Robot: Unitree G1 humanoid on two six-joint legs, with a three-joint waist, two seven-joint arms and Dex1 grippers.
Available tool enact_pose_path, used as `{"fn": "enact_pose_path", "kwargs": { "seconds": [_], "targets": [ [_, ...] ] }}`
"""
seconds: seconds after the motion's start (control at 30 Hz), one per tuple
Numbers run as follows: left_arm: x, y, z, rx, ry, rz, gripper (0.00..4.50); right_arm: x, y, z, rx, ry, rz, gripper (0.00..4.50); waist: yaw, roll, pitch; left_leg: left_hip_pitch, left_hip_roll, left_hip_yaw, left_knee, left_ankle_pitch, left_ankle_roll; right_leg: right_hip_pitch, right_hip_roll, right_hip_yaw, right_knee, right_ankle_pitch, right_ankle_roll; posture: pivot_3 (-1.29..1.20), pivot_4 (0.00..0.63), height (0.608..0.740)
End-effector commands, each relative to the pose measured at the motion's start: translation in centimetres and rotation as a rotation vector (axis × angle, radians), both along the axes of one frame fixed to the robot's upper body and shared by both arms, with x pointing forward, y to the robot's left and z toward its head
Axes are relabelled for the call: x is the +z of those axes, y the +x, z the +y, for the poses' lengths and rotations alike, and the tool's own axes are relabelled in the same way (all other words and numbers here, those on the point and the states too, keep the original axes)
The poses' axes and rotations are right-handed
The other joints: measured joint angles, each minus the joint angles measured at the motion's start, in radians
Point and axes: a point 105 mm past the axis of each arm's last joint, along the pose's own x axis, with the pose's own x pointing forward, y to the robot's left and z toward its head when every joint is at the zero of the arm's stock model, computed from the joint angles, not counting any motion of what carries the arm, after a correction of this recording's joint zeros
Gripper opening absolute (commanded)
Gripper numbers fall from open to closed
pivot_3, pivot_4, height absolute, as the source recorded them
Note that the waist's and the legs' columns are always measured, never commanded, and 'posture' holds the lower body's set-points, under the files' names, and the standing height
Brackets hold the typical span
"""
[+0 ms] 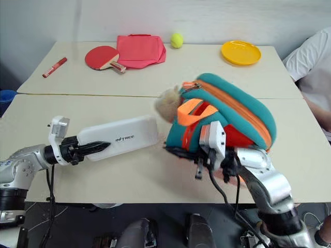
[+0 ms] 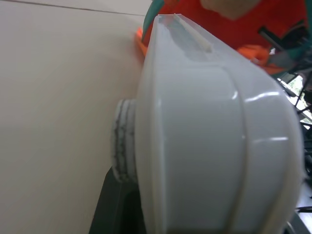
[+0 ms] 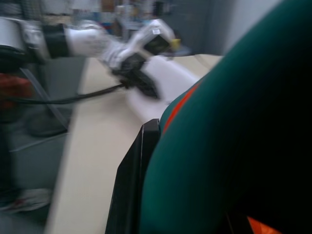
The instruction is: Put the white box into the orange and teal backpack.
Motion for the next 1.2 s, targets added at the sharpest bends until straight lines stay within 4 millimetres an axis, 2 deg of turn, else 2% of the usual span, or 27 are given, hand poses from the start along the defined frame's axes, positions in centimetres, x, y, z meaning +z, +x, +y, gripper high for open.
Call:
{"fn": "enact_pose_path", "kwargs": {
  "seconds": [0.03,0.1,0.17,0.3,0.4,0.63,0.8,0.97,1.03,1.1,1.13,1.2],
  "targets": [
    [3.9,-0.5,0.5,-0.003,-0.049,-0.151,1.23,1.0,-3.3,-1.5,0.077,-0.043,0.126,0.02,0.007,0.000,0.000,0.000,-0.001,0.000,0.000,0.000,0.001,0.000,-0.001,0.000,0.000,0.000,0.000,0.00,0.150,0.740],
    [5.5,-0.7,0.7,0.008,-0.114,-0.193,1.23,1.3,-3.5,-3.1,0.041,-0.072,0.205,0.02,0.014,-0.003,0.001,0.000,-0.002,0.000,0.001,-0.002,0.003,0.001,-0.003,0.000,-0.002,0.001,0.001,0.00,0.150,0.740],
    [6.8,-1.0,0.5,0.006,-0.147,-0.227,1.23,1.7,-2.8,-4.6,-0.018,-0.076,0.249,0.02,0.016,-0.005,0.001,0.001,-0.002,-0.001,0.001,-0.002,0.003,0.002,-0.004,0.000,-0.004,0.001,0.002,0.00,0.150,0.740],
    [7.8,-2.2,-1.5,-0.081,-0.133,-0.267,1.23,1.8,-0.7,-7.1,-0.151,-0.117,0.224,0.02,0.017,-0.005,0.001,0.002,-0.002,-0.002,0.000,-0.002,0.002,0.003,-0.004,0.000,-0.003,0.001,0.002,0.00,0.150,0.740],
    [8.0,-2.7,-3.4,-0.164,-0.072,-0.303,1.23,1.6,0.1,-7.3,-0.174,-0.122,0.214,0.02,0.017,-0.005,0.001,0.002,-0.002,-0.001,0.000,-0.001,0.001,0.002,-0.004,0.000,-0.003,0.001,0.002,0.00,0.150,0.740],
    [10.0,-1.1,-7.2,-0.282,-0.082,-0.393,1.23,0.4,0.3,-6.6,-0.168,-0.138,0.211,0.02,0.029,-0.005,0.001,0.002,-0.004,0.000,0.001,0.000,0.002,0.002,-0.003,-0.001,-0.001,0.001,0.002,0.00,0.150,0.740],
    [8.4,0.1,-9.1,-0.369,0.059,-0.422,1.23,0.5,0.7,-6.5,-0.177,-0.115,0.190,0.02,0.036,-0.005,0.001,0.002,-0.005,0.002,0.001,0.001,0.003,0.002,-0.002,-0.001,-0.001,0.002,0.003,0.00,0.150,0.740],
    [6.5,2.0,-11.5,-0.439,0.355,-0.447,1.23,0.3,0.8,-6.5,-0.180,-0.118,0.184,0.02,0.044,-0.006,0.002,0.002,-0.005,0.003,0.002,0.001,0.003,0.001,0.001,-0.001,-0.001,0.002,0.003,0.00,0.150,0.740],
    [8.7,3.0,-14.3,-0.438,0.352,-0.497,1.23,0.2,0.8,-6.5,-0.180,-0.121,0.183,0.02,0.051,-0.006,0.002,0.002,-0.005,0.003,0.003,0.001,0.004,0.002,0.002,-0.001,-0.002,0.002,0.004,0.00,0.150,0.740],
    [10.3,3.0,-18.4,-0.516,0.349,-0.555,1.23,0.2,0.9,-6.5,-0.182,-0.126,0.174,0.02,0.059,-0.006,0.002,-0.003,-0.006,-0.001,0.008,0.001,0.006,0.002,0.002,-0.001,-0.001,0.003,0.005,0.00,0.150,0.740],
    [10.5,3.0,-19.8,-0.544,0.353,-0.565,1.23,0.2,1.0,-6.4,-0.183,-0.127,0.170,0.02,0.061,-0.006,0.002,-0.005,-0.005,-0.001,0.012,0.000,0.007,0.001,0.002,-0.002,-0.001,0.003,0.006,0.00,0.150,0.740],
    [9.7,3.1,-23.0,-0.596,0.382,-0.570,1.23,0.3,1.2,-6.1,-0.175,-0.131,0.156,0.02,0.059,-0.006,0.002,-0.009,-0.005,-0.001,0.015,-0.002,0.010,0.000,0.003,-0.002,-0.001,0.006,0.010,0.00,0.150,0.740]
  ]
}}
